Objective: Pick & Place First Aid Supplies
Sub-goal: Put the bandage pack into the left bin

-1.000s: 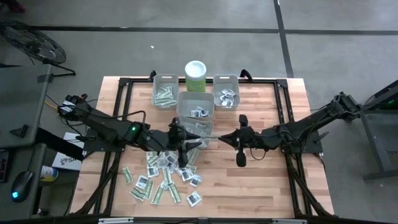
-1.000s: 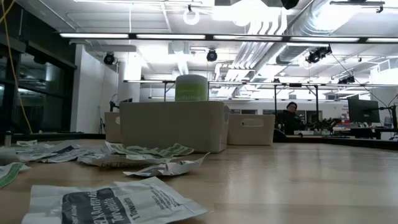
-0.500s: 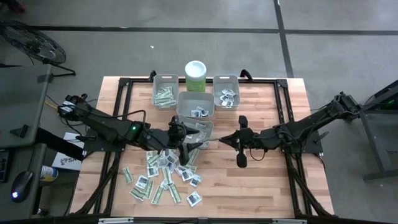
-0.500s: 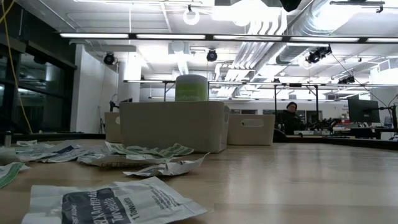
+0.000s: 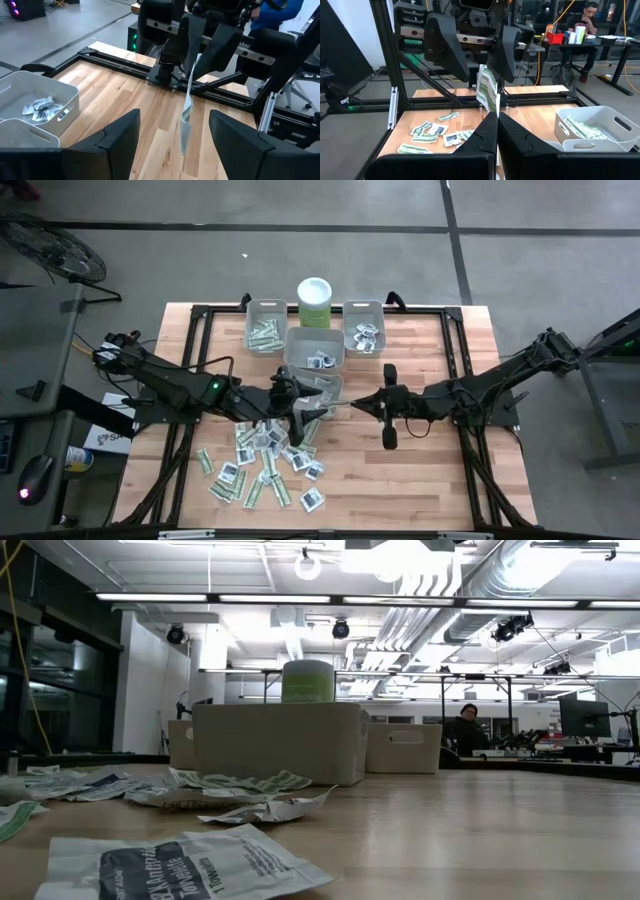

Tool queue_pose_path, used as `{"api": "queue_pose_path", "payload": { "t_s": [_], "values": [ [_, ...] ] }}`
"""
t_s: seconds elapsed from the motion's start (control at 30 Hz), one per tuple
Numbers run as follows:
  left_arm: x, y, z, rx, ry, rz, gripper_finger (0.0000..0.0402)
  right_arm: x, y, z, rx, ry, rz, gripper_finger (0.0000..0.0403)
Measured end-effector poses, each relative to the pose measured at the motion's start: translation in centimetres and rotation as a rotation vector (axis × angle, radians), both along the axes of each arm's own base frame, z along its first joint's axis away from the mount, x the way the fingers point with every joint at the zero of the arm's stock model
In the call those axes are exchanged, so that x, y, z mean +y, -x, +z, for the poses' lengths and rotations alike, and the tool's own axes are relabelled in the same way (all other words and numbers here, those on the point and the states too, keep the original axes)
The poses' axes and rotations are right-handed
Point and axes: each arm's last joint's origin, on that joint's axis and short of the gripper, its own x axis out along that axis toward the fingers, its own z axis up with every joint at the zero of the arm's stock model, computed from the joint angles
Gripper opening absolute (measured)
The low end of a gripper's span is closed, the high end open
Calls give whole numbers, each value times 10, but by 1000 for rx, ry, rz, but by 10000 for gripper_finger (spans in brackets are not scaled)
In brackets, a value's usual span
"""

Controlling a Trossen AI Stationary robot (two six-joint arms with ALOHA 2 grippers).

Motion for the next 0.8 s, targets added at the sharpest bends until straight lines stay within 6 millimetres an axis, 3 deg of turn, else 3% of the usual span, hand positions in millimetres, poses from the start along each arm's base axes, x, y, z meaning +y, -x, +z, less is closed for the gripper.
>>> {"api": "queue_pose_path", "payload": {
  "t_s": [0.23, 0.57, 0.8],
  "values": [
    [0, 0, 0, 2, 4, -15, 180, 0, 0, 2, -20, -8, -3, 0],
    [-1, 0, 0, -2, 5, -18, 17, 0, 0, 2, -20, -8, -3, 0],
    [-1, 0, 0, 7, 1, -37, 3, 0, 0, 2, -19, -8, -4, 1]
  ]
}}
